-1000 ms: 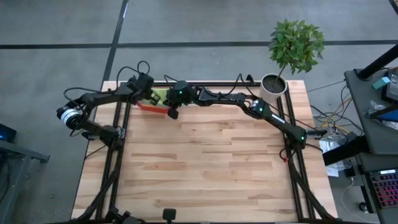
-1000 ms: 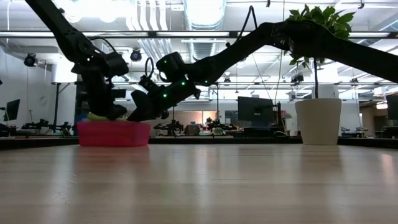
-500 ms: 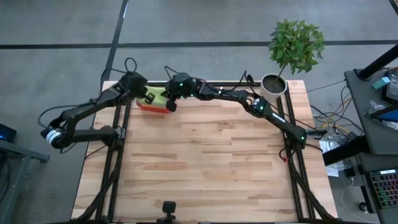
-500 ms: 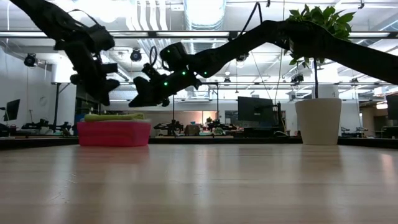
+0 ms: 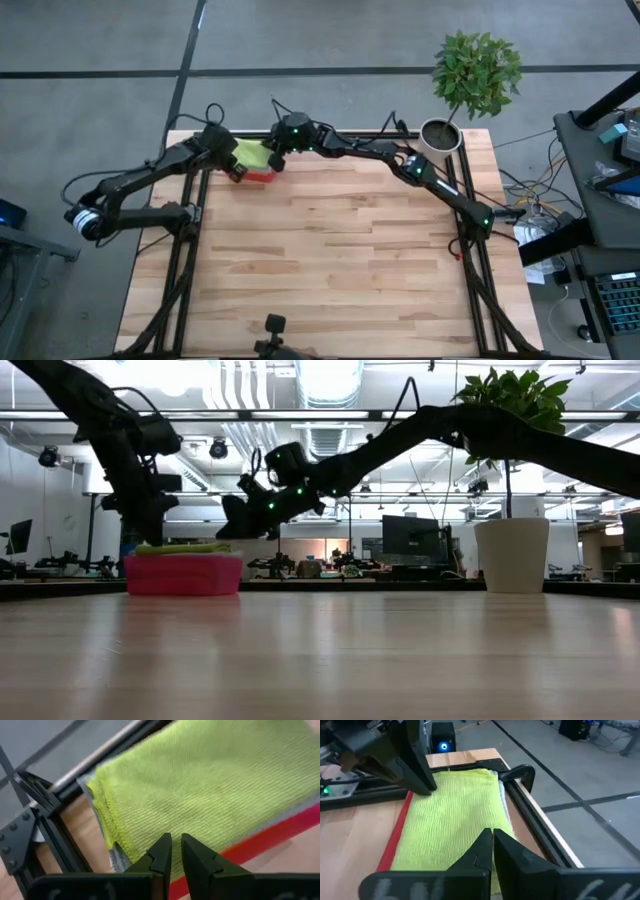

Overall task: Fold microfiber towels
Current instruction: Put the folded light green microfiber cloth into the red bin

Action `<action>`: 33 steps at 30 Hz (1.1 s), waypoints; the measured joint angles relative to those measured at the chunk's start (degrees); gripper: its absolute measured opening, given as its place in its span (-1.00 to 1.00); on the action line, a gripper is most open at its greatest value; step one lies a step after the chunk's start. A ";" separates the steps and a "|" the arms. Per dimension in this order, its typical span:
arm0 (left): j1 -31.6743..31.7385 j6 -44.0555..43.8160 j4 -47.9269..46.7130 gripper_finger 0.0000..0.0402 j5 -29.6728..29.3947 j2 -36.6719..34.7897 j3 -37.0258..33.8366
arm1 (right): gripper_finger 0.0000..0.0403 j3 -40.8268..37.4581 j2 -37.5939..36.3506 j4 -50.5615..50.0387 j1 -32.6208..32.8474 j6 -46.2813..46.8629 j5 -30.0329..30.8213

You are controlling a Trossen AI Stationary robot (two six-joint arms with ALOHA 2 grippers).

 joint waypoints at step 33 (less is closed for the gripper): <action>0.04 0.03 0.79 -0.86 -4.11 4.40 1.66 | -0.96 2.66 0.93 -4.03 3.69 3.53 -3.57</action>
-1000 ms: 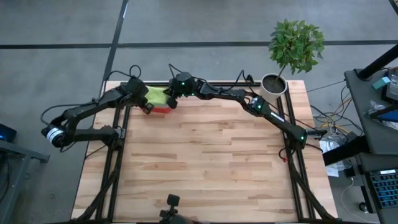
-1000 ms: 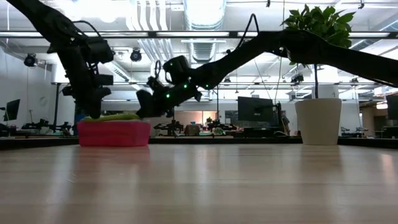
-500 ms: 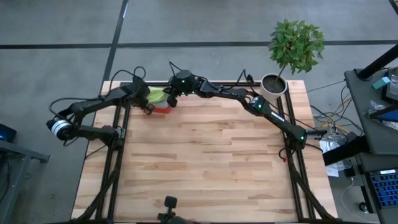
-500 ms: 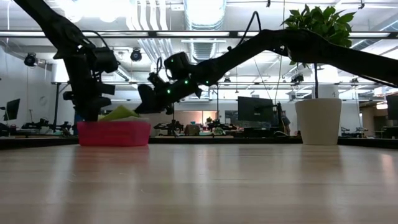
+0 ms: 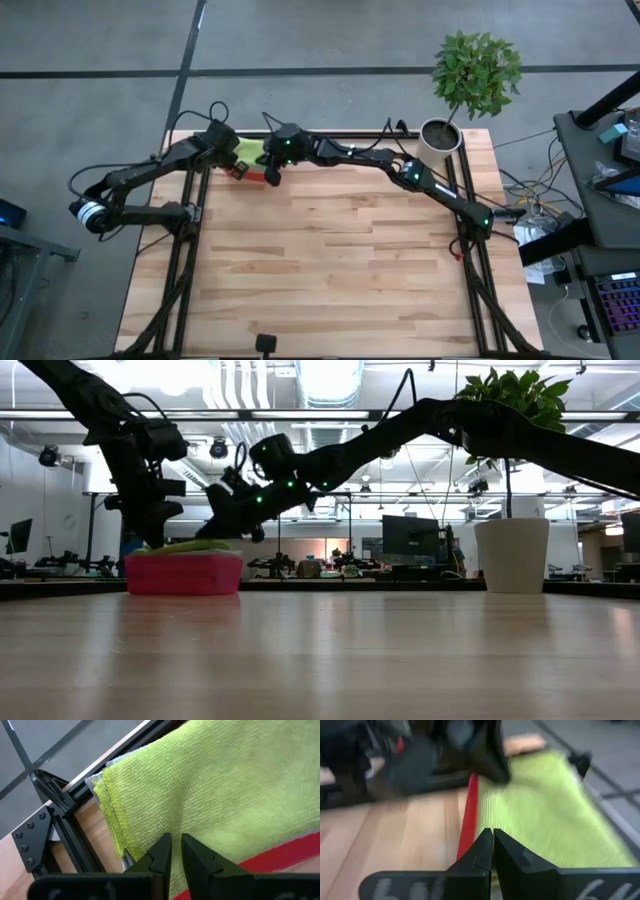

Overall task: Fold microfiber towels
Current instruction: Put the folded light green microfiber cloth into the red bin, then return to Home Position

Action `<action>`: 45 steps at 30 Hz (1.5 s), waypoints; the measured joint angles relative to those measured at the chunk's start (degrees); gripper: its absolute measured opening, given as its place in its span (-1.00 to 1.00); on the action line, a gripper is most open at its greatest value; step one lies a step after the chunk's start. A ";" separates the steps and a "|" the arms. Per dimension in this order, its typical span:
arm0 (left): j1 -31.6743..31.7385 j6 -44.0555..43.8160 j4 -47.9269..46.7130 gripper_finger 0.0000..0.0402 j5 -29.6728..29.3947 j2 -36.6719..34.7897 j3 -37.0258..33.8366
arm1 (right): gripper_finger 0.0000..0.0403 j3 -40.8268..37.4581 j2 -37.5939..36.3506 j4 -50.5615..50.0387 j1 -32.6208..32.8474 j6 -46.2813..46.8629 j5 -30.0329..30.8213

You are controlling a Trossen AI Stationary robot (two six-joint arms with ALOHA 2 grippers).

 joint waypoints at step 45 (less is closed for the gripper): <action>-56.66 -6.14 29.27 -0.86 2.91 -26.80 -12.38 | -0.96 -73.65 -52.06 26.46 12.83 -10.69 5.71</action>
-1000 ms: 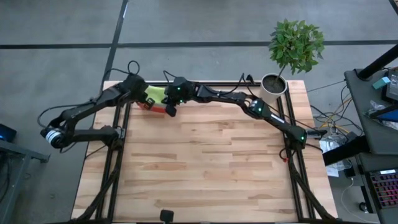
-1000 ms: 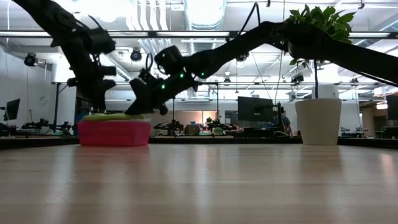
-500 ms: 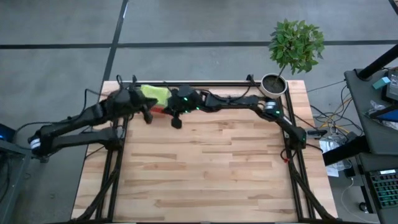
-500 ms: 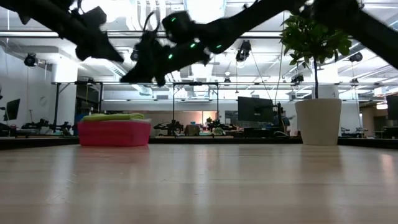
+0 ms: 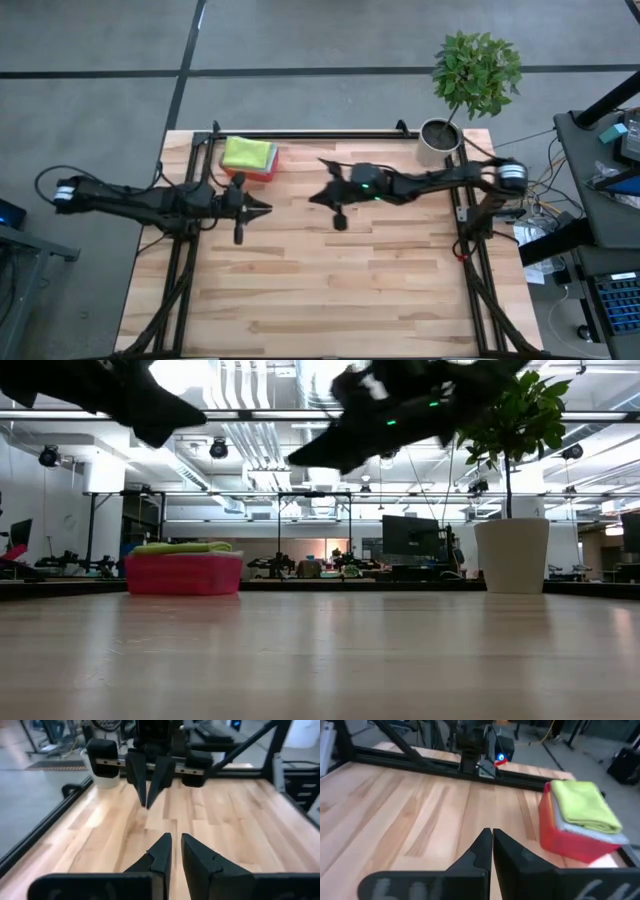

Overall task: Fold microfiber towels
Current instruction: Return to Home Position

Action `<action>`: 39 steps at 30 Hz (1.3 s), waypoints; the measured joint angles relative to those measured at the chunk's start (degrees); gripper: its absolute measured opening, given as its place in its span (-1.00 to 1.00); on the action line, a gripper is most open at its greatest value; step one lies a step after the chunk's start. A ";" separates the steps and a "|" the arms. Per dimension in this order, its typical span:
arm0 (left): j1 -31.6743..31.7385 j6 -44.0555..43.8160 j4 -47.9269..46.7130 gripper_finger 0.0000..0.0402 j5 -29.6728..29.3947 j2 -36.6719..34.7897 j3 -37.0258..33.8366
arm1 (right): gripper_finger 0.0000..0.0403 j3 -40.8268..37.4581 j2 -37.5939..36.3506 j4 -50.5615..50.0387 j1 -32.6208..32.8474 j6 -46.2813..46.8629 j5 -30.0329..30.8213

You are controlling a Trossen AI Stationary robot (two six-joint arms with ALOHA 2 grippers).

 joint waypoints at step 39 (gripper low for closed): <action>-1.83 7.33 7.10 -0.86 -4.29 -35.28 -24.40 | -0.96 -56.11 -66.91 10.34 -2.33 2.02 1.93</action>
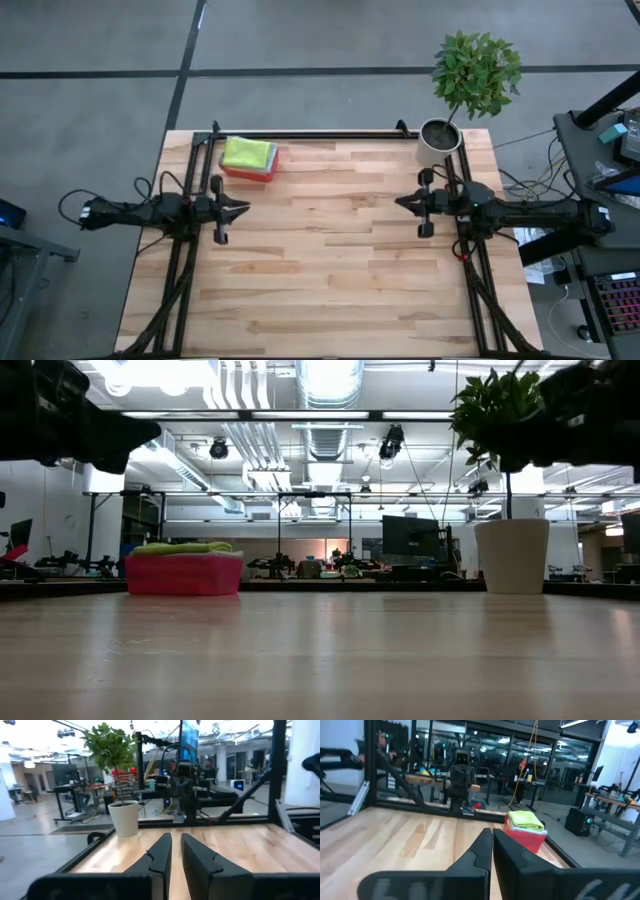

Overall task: Fold microfiber towels
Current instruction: Return to Home Position

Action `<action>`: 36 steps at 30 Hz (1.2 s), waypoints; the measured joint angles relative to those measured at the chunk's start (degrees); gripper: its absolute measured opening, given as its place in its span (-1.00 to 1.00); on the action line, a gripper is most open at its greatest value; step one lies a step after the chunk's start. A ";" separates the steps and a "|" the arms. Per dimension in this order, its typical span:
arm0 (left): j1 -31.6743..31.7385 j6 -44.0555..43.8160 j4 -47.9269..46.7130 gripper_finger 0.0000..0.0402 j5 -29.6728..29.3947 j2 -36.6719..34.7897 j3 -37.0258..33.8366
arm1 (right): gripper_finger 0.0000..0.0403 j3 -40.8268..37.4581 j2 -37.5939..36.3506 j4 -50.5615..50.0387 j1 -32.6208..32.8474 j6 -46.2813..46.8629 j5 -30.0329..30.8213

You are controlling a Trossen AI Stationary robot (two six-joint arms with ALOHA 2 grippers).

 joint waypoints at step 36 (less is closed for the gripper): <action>-0.02 -2.92 1.22 -0.86 4.33 2.54 -0.31 | -0.96 -1.52 -25.86 -31.75 9.37 -1.32 -7.02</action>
